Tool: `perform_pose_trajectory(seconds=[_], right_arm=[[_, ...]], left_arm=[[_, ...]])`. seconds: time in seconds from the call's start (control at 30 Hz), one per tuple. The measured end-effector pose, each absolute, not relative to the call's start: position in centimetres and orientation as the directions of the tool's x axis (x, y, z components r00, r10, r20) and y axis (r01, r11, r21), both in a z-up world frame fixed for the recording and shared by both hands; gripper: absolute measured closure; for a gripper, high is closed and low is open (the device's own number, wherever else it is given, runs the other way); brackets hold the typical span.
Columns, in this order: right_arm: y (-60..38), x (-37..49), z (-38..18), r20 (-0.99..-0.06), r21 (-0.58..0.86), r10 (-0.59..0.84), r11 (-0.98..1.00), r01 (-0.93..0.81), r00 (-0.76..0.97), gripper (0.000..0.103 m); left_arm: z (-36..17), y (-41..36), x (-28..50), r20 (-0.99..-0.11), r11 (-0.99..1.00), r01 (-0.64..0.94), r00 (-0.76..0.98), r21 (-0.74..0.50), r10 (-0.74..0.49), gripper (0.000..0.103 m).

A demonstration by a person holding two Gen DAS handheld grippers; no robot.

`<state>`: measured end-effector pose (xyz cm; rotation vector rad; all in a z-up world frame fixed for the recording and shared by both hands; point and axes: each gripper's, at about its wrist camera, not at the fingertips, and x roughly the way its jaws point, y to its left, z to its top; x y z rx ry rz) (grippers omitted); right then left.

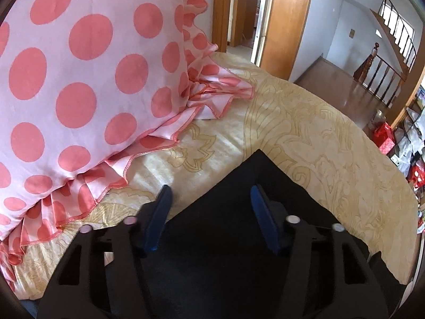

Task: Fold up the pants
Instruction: 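Lower the right tool onto the black trousers and close it on the fabric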

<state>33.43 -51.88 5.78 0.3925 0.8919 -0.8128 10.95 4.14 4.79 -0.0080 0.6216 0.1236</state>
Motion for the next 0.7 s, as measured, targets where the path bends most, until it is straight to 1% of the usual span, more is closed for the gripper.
perform_pose_trajectory(seconds=[0.03, 0.07, 0.1, 0.13, 0.2, 0.23, 0.33, 0.4, 0.57, 0.7], right_arm=[[-52.1, 33.2, 5.6, -0.808, -0.012, -0.458, 0.643, 0.766, 0.371, 0.057], [-52.3, 33.0, 5.6, -0.805, -0.014, -0.465, 0.637, 0.77, 0.37, 0.06], [-52.2, 32.8, 5.6, -0.801, -0.011, -0.464, 0.642, 0.767, 0.377, 0.068], [-52.4, 32.6, 5.6, -0.798, -0.011, -0.467, 0.643, 0.766, 0.381, 0.08], [-52.9, 32.0, 5.6, -0.795, 0.03, -0.446, 0.648, 0.761, 0.411, 0.087], [-53.3, 31.5, 5.6, -0.793, 0.072, -0.422, 0.65, 0.756, 0.439, 0.093], [-54.1, 30.2, 5.8, -0.781, 0.171, -0.367, 0.654, 0.737, 0.506, 0.098], [-54.2, 29.4, 6.2, -0.76, 0.212, -0.355, 0.656, 0.724, 0.545, 0.099], [-54.0, 25.9, 8.8, -0.662, 0.343, -0.306, 0.688, 0.64, 0.684, 0.1], [-52.6, 21.6, 11.2, -0.568, 0.403, -0.278, 0.726, 0.557, 0.774, 0.1]], left_arm=[[4.8, 4.1, 10.9, -0.582, 0.993, -0.118, 0.806, 0.029, 0.113, 0.002], [4.8, 4.1, 10.9, -0.583, 0.993, -0.118, 0.805, 0.028, 0.112, 0.002], [4.8, 4.1, 10.9, -0.582, 0.992, -0.119, 0.805, 0.028, 0.113, 0.002], [4.8, 4.1, 10.9, -0.582, 0.993, -0.118, 0.806, 0.028, 0.112, 0.002], [4.8, 4.1, 10.9, -0.581, 0.992, -0.12, 0.806, 0.029, 0.114, 0.002], [4.8, 4.1, 10.9, -0.581, 0.992, -0.119, 0.806, 0.028, 0.113, 0.002], [4.8, 4.1, 10.7, -0.58, 0.993, -0.118, 0.807, 0.024, 0.11, 0.002], [4.9, 4.0, 10.4, -0.575, 0.993, -0.117, 0.811, 0.023, 0.109, 0.002], [5.4, 4.1, 9.3, -0.56, 0.993, -0.117, 0.821, 0.023, 0.109, 0.002], [6.0, 4.2, 8.2, -0.548, 0.993, -0.116, 0.831, 0.008, 0.102, 0.002]])
